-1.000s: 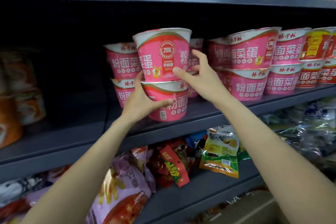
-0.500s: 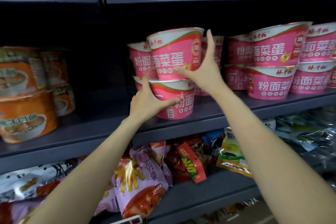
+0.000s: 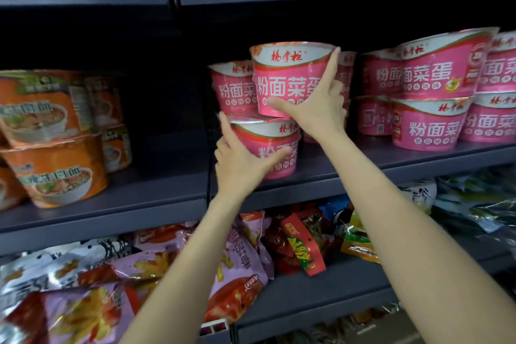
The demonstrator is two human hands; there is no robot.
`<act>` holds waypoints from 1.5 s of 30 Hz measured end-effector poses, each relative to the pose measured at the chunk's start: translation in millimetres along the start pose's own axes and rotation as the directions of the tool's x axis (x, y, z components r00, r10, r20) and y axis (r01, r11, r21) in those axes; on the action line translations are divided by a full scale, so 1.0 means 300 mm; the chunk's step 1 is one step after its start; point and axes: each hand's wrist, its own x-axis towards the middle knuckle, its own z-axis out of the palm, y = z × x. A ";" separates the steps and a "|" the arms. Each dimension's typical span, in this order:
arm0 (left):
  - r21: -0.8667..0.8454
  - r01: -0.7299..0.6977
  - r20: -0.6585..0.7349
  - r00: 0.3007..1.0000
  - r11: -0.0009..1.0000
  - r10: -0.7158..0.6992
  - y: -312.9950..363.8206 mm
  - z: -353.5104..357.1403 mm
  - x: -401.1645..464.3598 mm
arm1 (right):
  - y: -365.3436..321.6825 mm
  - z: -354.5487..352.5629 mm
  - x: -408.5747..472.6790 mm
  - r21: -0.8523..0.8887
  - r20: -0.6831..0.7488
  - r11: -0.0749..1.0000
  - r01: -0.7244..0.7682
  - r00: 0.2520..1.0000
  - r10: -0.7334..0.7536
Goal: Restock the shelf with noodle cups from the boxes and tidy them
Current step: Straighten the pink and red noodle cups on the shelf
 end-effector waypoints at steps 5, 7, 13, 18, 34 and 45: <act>0.229 0.032 -0.222 0.975 0.973 0.020 0.042 0.085 0.002 | 0.005 0.016 0.028 0.200 -0.011 0.978 0.064 0.998 -0.063; 0.200 -0.011 -0.196 0.979 0.980 0.051 0.011 0.058 0.025 | 0.007 0.003 0.039 0.330 0.068 0.941 0.079 0.992 -0.107; -0.206 -0.016 0.154 0.987 0.978 0.048 -0.120 -0.133 0.094 | -0.024 0.043 0.048 0.489 0.342 0.871 -0.044 0.928 -0.146; -0.168 -0.060 0.217 0.971 0.984 0.096 -0.149 -0.181 0.121 | -0.040 0.090 0.034 0.490 0.342 0.871 -0.024 0.925 -0.167; 0.176 -0.152 0.066 0.988 0.973 0.142 -0.120 -0.156 0.074 | -0.042 0.079 0.033 0.455 0.360 0.890 -0.029 0.920 -0.154; 0.308 -0.166 0.012 0.985 0.937 0.171 -0.130 -0.162 0.075 | -0.047 0.060 -0.011 0.361 0.346 0.932 0.032 0.923 -0.166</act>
